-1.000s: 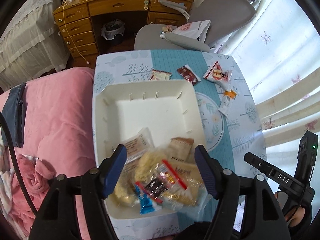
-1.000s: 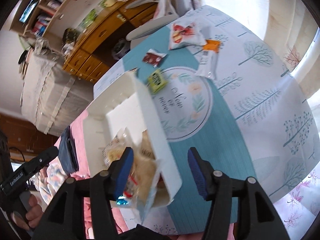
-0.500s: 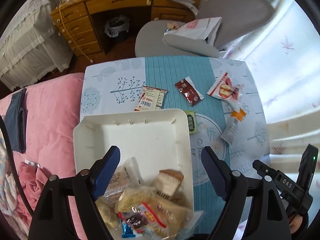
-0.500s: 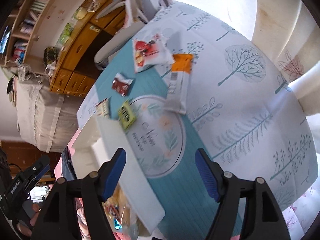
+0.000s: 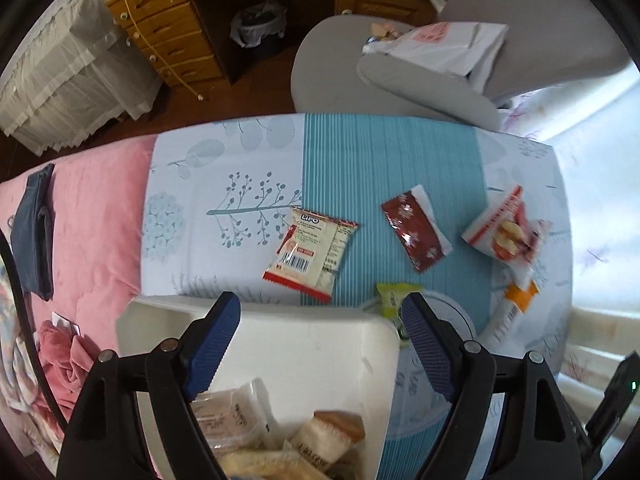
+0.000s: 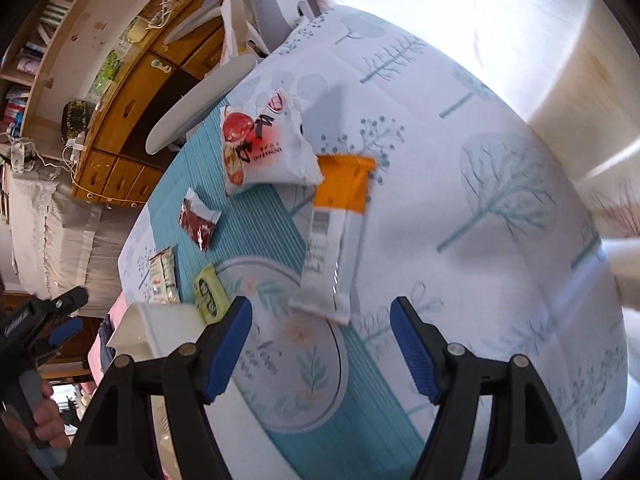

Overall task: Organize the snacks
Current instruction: 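Grasp the Lipo cookie packet with the left tool while the right tool grasps the orange-and-white bar, then carry the Lipo packet and orange bar over the white tray with both tools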

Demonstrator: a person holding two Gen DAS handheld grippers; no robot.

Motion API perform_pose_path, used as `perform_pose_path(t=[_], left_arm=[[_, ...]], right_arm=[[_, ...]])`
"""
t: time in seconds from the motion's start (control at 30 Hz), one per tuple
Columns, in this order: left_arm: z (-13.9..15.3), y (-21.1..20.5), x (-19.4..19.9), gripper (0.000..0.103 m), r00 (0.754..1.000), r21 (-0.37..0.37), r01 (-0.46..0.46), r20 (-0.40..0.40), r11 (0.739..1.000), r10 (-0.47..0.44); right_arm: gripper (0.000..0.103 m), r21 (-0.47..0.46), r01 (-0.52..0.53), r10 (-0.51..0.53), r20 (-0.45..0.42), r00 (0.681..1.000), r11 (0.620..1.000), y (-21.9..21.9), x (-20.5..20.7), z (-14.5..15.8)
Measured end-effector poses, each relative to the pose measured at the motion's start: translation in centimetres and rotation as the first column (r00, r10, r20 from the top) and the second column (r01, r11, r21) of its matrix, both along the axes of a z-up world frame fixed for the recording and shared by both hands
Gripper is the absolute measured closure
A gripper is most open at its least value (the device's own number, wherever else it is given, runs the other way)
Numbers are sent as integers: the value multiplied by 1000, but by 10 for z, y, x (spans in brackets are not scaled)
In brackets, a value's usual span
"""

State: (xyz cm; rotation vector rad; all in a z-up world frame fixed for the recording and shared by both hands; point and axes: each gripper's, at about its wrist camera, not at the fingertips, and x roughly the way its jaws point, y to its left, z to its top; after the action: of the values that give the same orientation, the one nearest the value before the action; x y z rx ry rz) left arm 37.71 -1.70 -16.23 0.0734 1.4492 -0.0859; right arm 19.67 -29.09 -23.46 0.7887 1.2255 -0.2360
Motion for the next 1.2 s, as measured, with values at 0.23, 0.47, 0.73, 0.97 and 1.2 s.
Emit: perform_pose_path(t=[0.23,0.47,0.73,0.97,1.2], left_arm=[[-50,-11,27,21,998,43,-5,-65,999,8],[-97,-18,43,21,990,123,14,-143,992,4],[-123,-11,57,24,983,168,-2,-181,986,33],[-133,-8,63,41,981,170,-34,-182,985,66],[-130,-7,62,57,980,160,-58,-178,985,86]], right_arm=[[31,-126,-65,66,4,998,990,7,25,-18],[31,-205,-106,108,-2,994,973,9,39,-35],[40,-218,-136,137,-8,990,967,4,48,-47],[58,-250,-183,183,-23,983,951,6,55,-44],[65,-205,-216,214,-30,976,955,3,48,-46]])
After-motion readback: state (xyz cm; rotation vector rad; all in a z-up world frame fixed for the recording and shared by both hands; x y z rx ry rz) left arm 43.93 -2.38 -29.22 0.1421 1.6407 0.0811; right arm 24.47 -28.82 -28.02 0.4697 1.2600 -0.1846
